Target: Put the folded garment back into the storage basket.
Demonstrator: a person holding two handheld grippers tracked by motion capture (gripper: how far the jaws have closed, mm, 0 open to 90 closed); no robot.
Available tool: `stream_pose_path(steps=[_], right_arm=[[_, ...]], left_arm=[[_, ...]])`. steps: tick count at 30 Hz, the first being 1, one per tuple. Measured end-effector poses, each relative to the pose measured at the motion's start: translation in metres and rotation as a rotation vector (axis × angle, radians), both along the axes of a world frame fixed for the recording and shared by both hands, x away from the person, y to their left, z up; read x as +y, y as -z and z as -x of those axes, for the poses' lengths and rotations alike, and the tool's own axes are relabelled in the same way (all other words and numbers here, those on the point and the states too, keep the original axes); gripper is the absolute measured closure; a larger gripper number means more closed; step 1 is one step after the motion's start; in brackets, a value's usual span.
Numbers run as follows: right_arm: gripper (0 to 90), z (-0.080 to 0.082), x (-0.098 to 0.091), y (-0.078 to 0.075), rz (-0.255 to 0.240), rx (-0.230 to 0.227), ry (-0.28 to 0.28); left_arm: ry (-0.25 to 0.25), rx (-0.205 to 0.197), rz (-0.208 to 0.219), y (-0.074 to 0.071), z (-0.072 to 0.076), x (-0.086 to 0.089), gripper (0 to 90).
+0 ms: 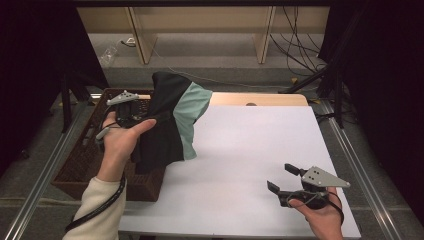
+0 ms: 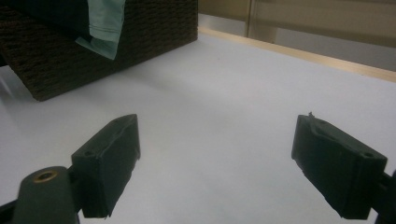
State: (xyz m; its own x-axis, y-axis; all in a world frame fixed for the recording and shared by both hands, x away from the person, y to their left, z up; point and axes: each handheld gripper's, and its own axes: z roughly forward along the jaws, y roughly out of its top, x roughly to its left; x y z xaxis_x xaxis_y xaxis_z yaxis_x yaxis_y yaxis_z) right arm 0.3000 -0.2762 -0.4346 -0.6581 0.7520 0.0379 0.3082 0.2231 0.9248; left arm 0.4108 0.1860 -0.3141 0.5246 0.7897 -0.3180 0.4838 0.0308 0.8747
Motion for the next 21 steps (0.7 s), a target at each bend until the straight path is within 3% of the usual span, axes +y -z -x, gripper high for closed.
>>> stream_pose_path(steps=[21], right_arm=[[16.3, 0.0001, 0.0001, -0.0001, 0.0, 0.0, 0.002]], left_arm=[[-0.026, -0.001, -0.001, -0.0033, 0.0006, 0.0105, 75.7]])
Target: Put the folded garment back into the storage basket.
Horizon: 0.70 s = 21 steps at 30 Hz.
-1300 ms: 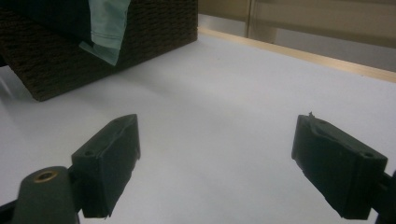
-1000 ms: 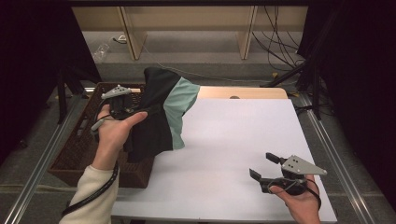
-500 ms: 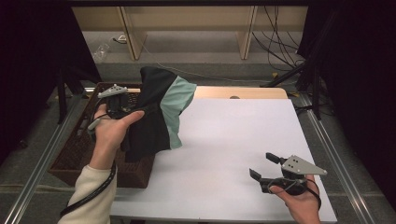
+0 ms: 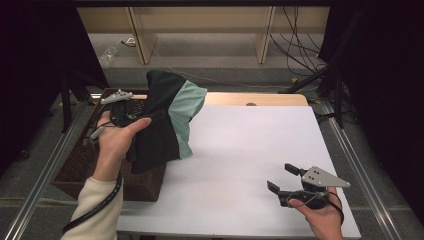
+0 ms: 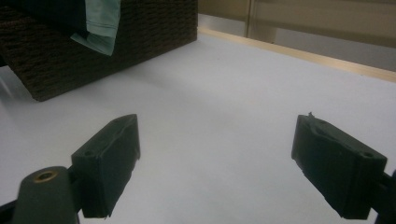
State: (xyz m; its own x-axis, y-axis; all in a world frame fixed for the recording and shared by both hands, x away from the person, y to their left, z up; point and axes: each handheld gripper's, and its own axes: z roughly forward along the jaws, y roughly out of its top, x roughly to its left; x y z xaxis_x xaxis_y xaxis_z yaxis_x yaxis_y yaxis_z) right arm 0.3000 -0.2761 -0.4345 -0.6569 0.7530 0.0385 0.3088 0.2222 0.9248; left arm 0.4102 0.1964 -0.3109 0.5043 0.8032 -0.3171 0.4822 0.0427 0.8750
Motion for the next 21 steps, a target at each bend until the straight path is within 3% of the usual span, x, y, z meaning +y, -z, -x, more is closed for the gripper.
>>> stream_pose_path(steps=[21], right_arm=[[16.3, 0.0, 0.0, 0.0, -0.001, 0.001, 0.003]], left_arm=[[-0.027, 0.0, 0.014, -0.003, 0.0, 0.012, 75.6]])
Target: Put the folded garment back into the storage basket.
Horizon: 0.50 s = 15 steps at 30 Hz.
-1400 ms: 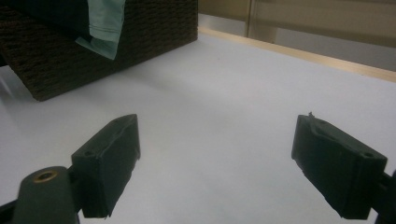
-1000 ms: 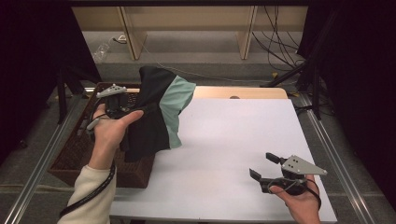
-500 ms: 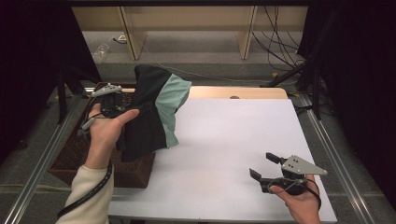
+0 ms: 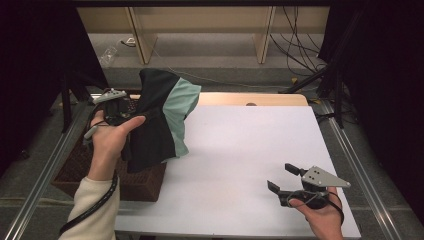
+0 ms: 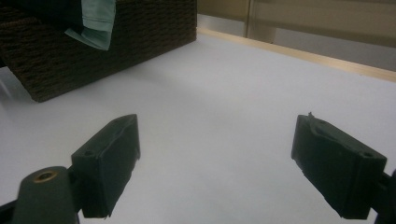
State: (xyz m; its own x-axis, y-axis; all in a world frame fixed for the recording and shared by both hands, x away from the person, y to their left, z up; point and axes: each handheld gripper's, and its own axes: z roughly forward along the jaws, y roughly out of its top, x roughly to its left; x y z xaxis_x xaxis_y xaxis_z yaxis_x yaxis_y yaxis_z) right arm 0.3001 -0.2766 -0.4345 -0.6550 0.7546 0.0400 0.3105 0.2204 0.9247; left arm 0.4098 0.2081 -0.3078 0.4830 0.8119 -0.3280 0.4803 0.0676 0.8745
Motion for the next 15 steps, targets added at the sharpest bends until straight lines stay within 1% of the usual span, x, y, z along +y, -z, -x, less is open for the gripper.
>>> stream_pose_path(steps=[15], right_arm=[[16.3, 0.0, -0.0001, 0.0, -0.002, -0.001, 0.002]], left_arm=[[-0.022, -0.001, 0.005, -0.002, 0.0005, 0.0086, 75.6]])
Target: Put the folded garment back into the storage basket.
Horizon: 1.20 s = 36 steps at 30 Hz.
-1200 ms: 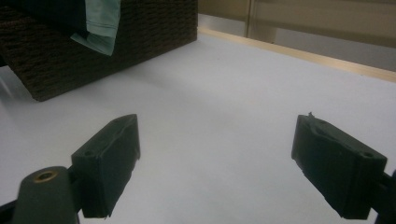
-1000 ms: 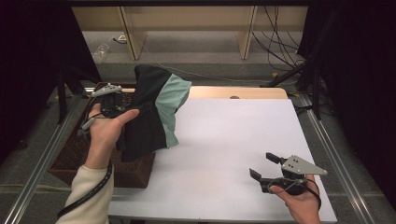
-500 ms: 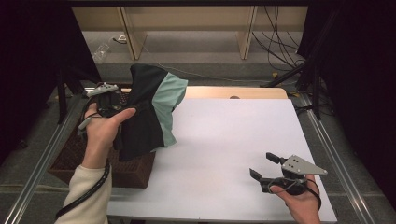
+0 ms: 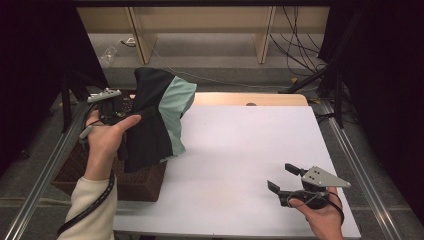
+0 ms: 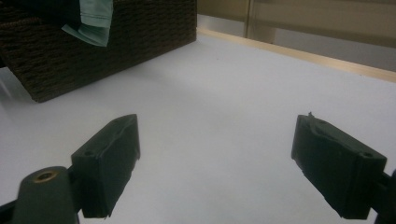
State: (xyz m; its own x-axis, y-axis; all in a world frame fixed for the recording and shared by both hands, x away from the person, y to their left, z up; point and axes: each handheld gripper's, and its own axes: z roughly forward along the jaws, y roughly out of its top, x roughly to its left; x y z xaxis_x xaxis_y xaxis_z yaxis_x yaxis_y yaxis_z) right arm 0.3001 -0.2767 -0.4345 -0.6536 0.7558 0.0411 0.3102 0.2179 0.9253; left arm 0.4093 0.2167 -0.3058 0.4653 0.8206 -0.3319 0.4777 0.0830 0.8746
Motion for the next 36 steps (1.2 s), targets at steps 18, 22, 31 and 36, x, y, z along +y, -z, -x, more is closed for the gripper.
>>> stream_pose_path(steps=[18, 22, 31, 36], right_arm=[[16.3, 0.0, 0.0, 0.0, 0.002, 0.0, -0.002], [16.3, 0.0, 0.0, 0.0, 0.001, 0.004, 0.0], [16.3, 0.0, 0.0, 0.0, 0.001, 0.002, 0.001], [16.3, 0.0, 0.0, 0.0, 0.001, 0.003, 0.0]], left_arm=[[-0.027, -0.004, 0.021, -0.003, 0.001, 0.012, 75.7], [-0.037, -0.005, 0.021, -0.003, 0.001, 0.014, 75.6], [-0.046, -0.005, 0.026, -0.004, 0.001, 0.018, 75.6], [-0.056, -0.009, 0.031, -0.005, 0.002, 0.021, 75.7]])
